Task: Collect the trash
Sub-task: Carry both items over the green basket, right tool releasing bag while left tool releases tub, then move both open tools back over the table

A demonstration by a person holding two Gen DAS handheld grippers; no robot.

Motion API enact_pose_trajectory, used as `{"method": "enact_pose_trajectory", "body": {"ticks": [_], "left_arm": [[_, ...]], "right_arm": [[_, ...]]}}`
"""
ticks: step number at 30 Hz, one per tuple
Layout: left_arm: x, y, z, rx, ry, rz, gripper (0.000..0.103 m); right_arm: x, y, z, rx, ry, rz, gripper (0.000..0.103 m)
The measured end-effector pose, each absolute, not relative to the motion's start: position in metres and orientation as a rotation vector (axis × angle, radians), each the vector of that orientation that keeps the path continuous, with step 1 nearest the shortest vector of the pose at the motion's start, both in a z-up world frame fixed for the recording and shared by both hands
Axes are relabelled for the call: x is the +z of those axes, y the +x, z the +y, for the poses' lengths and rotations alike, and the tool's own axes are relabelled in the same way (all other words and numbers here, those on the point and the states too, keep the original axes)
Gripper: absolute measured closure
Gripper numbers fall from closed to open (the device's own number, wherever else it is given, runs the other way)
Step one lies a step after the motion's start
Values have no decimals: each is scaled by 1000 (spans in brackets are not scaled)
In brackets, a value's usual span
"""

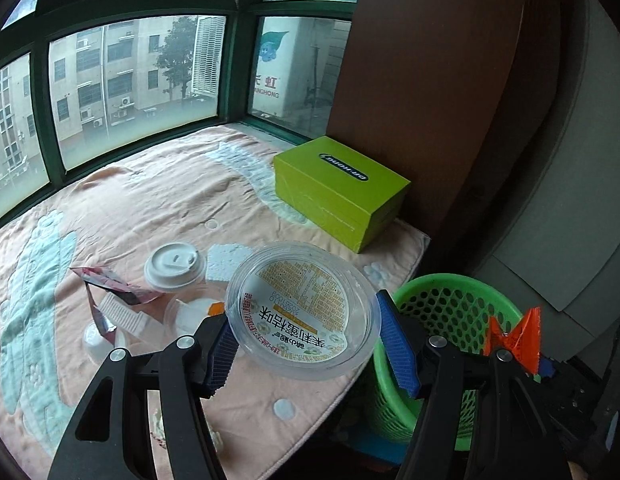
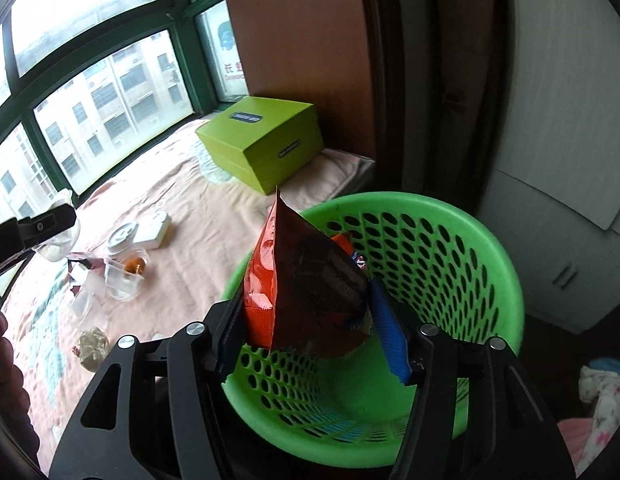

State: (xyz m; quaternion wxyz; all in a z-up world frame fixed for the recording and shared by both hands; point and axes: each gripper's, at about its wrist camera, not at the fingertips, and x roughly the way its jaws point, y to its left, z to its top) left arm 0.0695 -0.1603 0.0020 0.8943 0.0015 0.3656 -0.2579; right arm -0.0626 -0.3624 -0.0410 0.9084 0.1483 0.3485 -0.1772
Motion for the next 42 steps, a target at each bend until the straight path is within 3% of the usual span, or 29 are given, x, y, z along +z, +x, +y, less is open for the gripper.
{"method": "enact_pose_trajectory", "body": {"ticks": [3, 16, 32, 35, 42], "left_arm": [[4, 67, -175, -563, 3, 751, 41], [5, 53, -230, -665, 30, 747, 41], [-17, 32, -289, -790, 99, 810, 40], [-21, 28, -295, -802, 107, 816, 30], [-17, 25, -287, -803, 105, 799, 26]], "right_arm": [[-41, -67, -367, -371, 312, 713, 34], [-32, -89, -382, -433, 319, 668, 25], [-24, -123, -403, -528, 340, 613, 24], [-24, -127, -406, -544, 345, 610, 24], [-24, -126, -403, -536, 348, 608, 24]]}}
